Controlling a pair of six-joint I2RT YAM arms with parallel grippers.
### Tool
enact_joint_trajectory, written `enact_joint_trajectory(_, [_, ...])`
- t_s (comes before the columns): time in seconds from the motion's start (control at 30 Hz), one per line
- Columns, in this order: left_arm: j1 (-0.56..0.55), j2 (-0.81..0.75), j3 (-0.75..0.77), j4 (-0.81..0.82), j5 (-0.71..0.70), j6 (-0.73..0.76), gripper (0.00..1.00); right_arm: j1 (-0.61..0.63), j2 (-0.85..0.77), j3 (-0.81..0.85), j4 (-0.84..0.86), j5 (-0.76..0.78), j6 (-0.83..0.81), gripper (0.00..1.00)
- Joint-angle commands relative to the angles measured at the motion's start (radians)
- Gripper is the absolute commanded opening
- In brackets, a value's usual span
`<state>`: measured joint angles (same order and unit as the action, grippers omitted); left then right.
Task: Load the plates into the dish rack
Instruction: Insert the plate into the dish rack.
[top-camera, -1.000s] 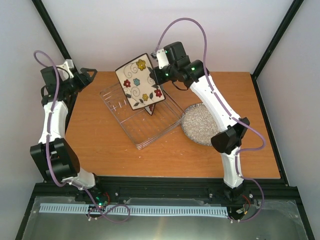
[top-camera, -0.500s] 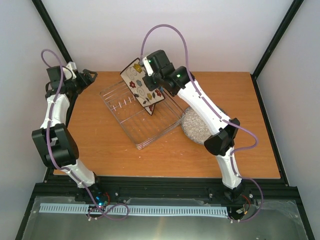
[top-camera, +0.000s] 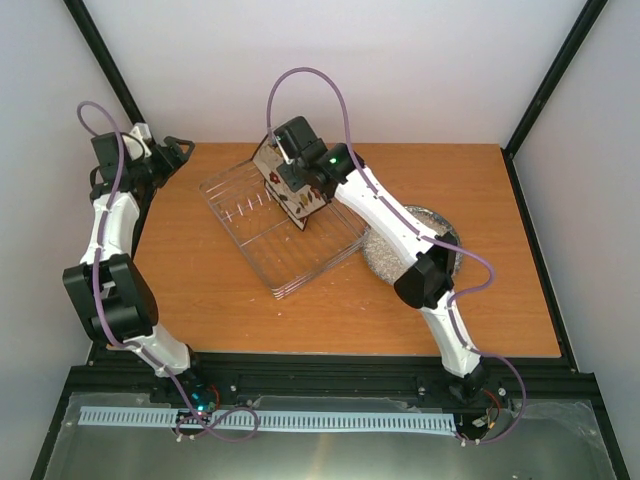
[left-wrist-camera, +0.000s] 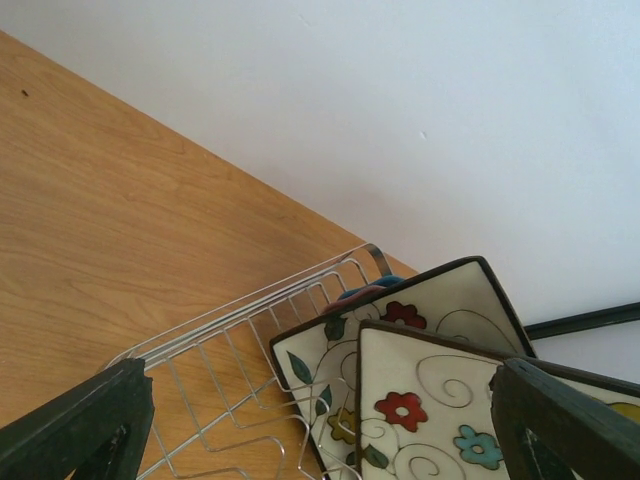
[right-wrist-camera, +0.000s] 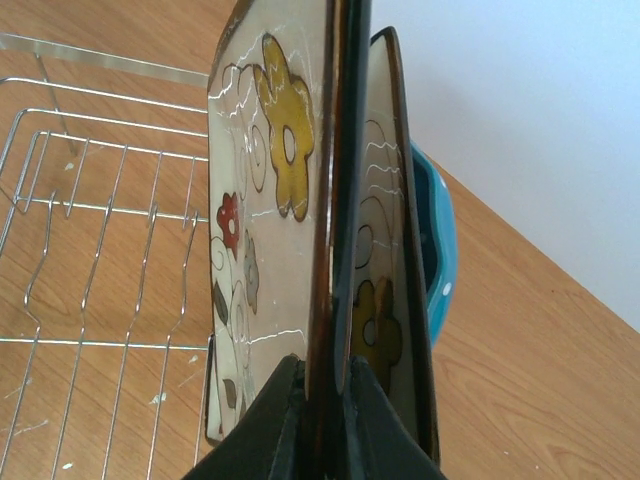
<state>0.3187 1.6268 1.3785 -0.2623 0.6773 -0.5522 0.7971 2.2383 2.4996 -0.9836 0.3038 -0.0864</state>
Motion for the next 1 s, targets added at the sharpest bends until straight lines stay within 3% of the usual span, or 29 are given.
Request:
enact_joint_trajectory(0.0, [0.002, -0.034, 0.005, 0.042, 0.025, -0.033, 0.93, 0.026, -0.027, 0.092, 0.204, 0.080, 0.005, 0.03])
enact_joint_trajectory(0.5, [0.002, -0.046, 0.004, 0.026, 0.024, -0.028, 0.93, 0.046, 0.027, 0.096, 0.142, 0.092, 0.020, 0.03])
enact_joint_trajectory(0.97, [0.002, -0.049, 0.018, -0.003, 0.007, -0.002, 0.94, 0.045, 0.058, 0.066, 0.148, 0.276, 0.150, 0.03])
